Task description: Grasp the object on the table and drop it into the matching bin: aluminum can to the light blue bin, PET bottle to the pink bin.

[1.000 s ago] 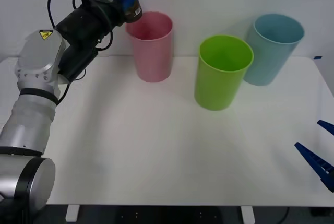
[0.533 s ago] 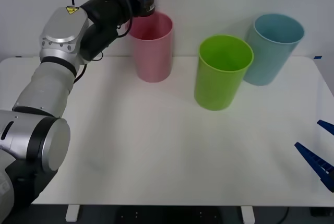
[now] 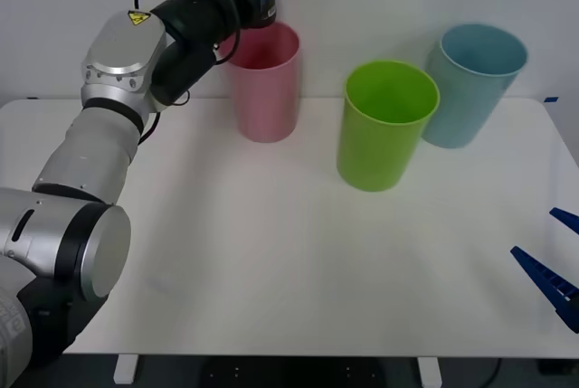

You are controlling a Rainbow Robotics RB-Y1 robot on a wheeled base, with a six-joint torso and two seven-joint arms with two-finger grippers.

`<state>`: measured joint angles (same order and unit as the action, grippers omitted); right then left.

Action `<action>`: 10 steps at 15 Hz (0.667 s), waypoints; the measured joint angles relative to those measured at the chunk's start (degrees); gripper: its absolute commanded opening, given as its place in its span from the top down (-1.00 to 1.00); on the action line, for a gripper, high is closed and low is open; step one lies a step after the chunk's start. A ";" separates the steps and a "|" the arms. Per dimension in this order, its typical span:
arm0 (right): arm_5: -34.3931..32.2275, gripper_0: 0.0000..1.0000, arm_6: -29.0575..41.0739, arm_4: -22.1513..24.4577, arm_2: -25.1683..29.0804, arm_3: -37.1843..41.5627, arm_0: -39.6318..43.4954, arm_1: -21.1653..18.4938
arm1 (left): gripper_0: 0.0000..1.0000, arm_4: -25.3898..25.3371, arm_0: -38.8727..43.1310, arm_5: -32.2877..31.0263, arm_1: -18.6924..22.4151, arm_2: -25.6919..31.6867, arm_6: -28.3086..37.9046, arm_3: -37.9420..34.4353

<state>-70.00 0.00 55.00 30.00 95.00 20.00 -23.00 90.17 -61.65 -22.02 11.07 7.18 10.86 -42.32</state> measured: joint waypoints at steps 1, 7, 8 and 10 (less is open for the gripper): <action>0.00 -1.00 0.00 0.00 0.00 0.00 0.00 0.00 | -1.00 -0.33 0.01 0.19 0.00 -0.25 0.02 -0.02; 0.00 -1.00 0.00 0.00 0.00 0.00 0.00 0.00 | -1.00 -3.09 0.40 0.45 0.07 -1.09 0.13 -0.04; 0.00 -1.00 0.00 0.00 0.00 0.00 0.00 0.00 | -1.00 -4.26 0.79 0.31 0.17 -1.13 -0.17 -0.05; 0.00 -1.00 0.00 0.00 0.00 0.00 0.00 0.00 | -1.00 -7.77 3.18 0.13 0.64 -1.92 -0.85 -2.68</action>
<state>-70.00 0.00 55.00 30.00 95.00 20.00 -23.00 82.39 -58.46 -21.88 11.71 5.26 10.00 -45.00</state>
